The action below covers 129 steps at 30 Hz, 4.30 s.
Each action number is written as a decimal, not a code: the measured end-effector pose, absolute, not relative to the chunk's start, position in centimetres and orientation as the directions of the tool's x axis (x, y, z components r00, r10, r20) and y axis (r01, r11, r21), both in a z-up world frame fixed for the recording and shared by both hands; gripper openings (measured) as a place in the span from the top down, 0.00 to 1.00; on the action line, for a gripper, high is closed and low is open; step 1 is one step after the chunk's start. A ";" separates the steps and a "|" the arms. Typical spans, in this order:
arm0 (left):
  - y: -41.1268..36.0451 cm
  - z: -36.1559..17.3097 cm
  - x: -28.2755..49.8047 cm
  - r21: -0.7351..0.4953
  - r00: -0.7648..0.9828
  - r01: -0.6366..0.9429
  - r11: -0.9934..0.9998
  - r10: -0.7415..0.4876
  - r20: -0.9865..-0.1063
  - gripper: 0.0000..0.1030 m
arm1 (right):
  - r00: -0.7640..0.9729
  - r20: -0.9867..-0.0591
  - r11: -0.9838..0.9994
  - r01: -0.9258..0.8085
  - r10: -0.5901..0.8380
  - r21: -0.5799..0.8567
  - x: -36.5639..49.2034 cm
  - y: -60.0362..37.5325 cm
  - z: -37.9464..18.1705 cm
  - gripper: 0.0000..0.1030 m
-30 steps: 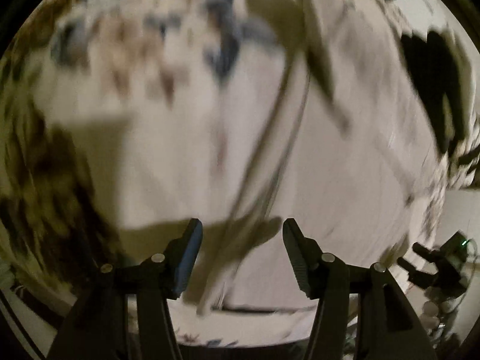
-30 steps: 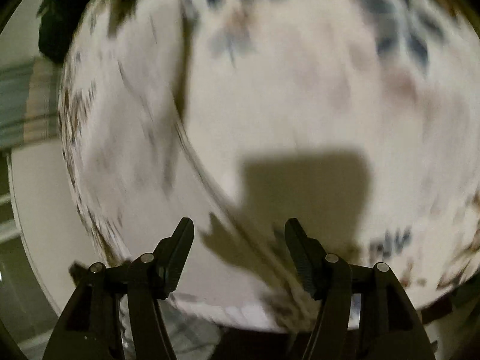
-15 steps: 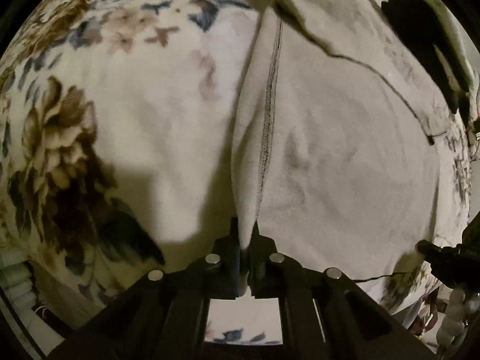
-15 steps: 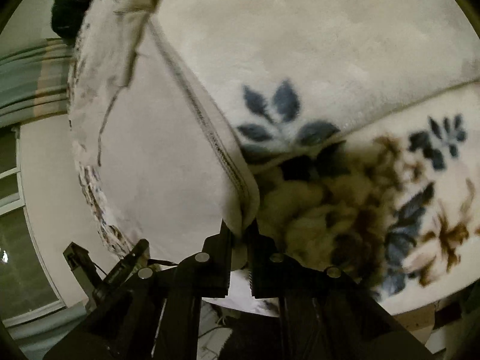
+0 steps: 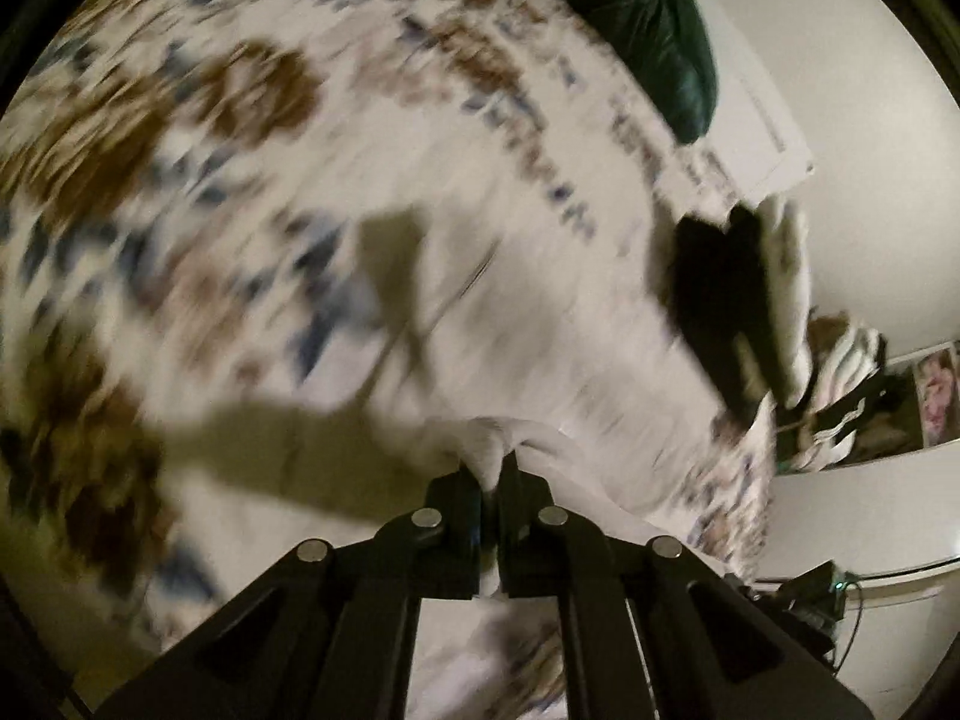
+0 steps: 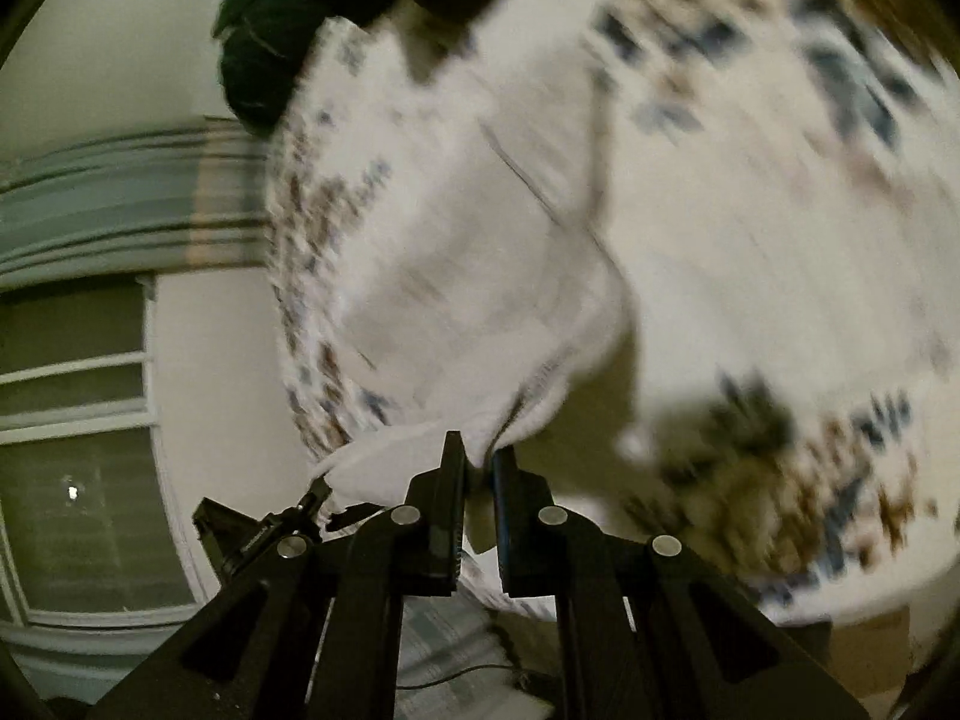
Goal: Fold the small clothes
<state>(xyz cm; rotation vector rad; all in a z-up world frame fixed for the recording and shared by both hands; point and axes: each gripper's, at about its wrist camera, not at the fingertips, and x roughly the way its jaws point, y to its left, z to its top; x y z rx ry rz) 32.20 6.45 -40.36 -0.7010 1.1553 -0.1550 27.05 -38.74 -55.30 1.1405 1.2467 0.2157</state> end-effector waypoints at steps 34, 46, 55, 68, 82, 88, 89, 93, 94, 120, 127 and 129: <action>4.7 -48.8 44.9 -0.218 0.265 -0.084 0.972 -0.189 -0.946 0.90 | 0.350 -0.877 0.688 0.548 0.329 0.476 38.3 -39.4 -60.7 0.97; 10.1 -47.2 43.5 -0.350 0.277 -0.186 0.918 -0.293 -0.915 0.52 | 0.290 -0.902 0.739 0.519 0.321 0.430 38.2 -39.3 -59.9 0.59; 6.3 -47.8 47.0 -0.413 0.269 -0.160 0.896 -0.363 -0.892 0.43 | 0.262 -0.900 0.736 0.518 0.348 0.435 41.7 -39.5 -61.5 0.51; 5.6 -47.4 47.7 -0.290 0.206 -0.130 0.948 -0.260 -0.943 0.41 | 0.296 -0.889 0.633 0.626 0.348 0.456 39.7 -43.1 -63.0 0.97; 6.2 -53.5 37.3 -0.625 0.283 -0.561 0.542 -0.584 -0.761 0.41 | 0.435 -0.673 0.302 0.656 0.598 0.692 34.6 -39.0 -68.3 0.34; 3.7 -54.1 39.9 -0.588 0.352 -0.549 0.594 -0.474 -0.807 0.42 | 0.584 -0.589 0.150 0.627 0.558 0.764 35.7 -38.0 -70.0 0.41; 3.4 -53.7 40.1 -0.585 0.368 -0.537 0.608 -0.455 -0.811 0.48 | 0.589 -0.597 0.153 0.630 0.545 0.761 36.0 -37.7 -70.0 0.57; 2.8 -51.8 40.6 -0.594 0.438 -0.457 0.662 -0.414 -0.798 0.83 | 0.592 -0.611 0.170 0.631 0.525 0.757 36.3 -36.8 -69.4 0.82; 2.8 -51.3 40.4 -0.597 0.451 -0.445 0.667 -0.409 -0.793 0.85 | 0.593 -0.614 0.179 0.627 0.522 0.758 36.5 -36.6 -69.1 0.84; 6.7 -39.5 29.3 -0.602 0.351 -0.413 0.683 -0.491 -0.797 0.88 | 0.421 -0.701 0.200 0.759 0.576 0.620 19.8 -36.9 -55.2 0.88; 3.3 -43.1 43.2 -0.579 0.413 -0.257 0.774 -0.454 -0.790 0.86 | 0.483 -0.700 0.218 0.719 0.526 0.660 31.9 -40.2 -61.0 0.62; 3.2 -42.6 44.4 -0.552 0.399 -0.231 0.801 -0.440 -0.805 0.86 | 0.486 -0.714 0.237 0.717 0.503 0.655 33.2 -41.0 -61.3 0.39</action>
